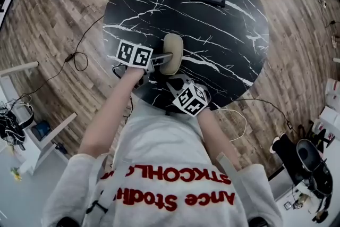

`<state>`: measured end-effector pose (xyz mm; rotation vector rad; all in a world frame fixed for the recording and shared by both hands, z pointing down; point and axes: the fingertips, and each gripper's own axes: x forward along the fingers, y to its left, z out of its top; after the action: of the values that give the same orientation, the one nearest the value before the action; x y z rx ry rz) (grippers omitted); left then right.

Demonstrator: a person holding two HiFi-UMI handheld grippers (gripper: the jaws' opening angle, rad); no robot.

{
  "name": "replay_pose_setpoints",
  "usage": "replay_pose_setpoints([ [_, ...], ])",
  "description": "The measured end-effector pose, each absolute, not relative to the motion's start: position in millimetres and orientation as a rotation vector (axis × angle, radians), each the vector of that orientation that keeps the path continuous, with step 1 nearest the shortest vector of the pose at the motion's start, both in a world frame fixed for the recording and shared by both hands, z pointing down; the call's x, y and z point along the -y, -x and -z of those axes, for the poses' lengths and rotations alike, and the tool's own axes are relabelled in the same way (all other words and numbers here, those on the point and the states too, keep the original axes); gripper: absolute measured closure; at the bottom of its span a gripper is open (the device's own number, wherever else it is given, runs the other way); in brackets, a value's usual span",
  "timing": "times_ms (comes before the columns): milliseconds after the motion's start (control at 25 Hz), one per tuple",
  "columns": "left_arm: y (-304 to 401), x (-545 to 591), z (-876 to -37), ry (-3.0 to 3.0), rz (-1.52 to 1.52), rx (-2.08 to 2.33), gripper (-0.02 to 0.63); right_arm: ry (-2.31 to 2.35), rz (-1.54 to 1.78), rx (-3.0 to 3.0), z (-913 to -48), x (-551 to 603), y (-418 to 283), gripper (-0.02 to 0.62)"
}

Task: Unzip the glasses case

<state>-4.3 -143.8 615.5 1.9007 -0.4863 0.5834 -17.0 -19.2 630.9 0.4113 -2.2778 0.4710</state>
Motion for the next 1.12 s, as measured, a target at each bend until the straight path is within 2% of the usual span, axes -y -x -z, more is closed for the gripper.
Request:
replay_pose_setpoints([
  [280,15,101,-615,-1.864,-0.563,0.43,0.43,-0.72,-0.483,2.207,-621,74,-44,0.577],
  [600,-7,71,-618,-1.855,-0.623,0.363,0.437,-0.75,-0.268,2.219,-602,122,-41,0.578],
  [800,0,107,-584,-2.005,-0.623,0.439,0.46,-0.675,-0.416,2.199,-608,100,-68,0.574],
  [840,1,116,-576,-2.051,-0.625,0.463,0.464,-0.632,-0.447,2.19,-612,88,-70,0.56],
  [880,0,123,-570,-2.098,-0.639,0.475,0.472,-0.591,-0.465,2.179,-617,77,-71,0.52],
  [920,-3,127,-567,-2.136,-0.668,0.475,0.491,-0.561,-0.472,2.171,-622,67,-70,0.487],
  [1000,-9,128,-574,-2.177,-0.763,0.46,0.575,-0.543,-0.463,2.167,-627,55,-65,0.485],
  [1040,-12,128,-580,-2.189,-0.811,0.457,0.597,-0.545,-0.453,2.167,-628,53,-62,0.485],
  [1120,-15,129,-587,-2.204,-0.839,0.464,0.598,-0.552,-0.427,2.159,-630,51,-58,0.485],
])
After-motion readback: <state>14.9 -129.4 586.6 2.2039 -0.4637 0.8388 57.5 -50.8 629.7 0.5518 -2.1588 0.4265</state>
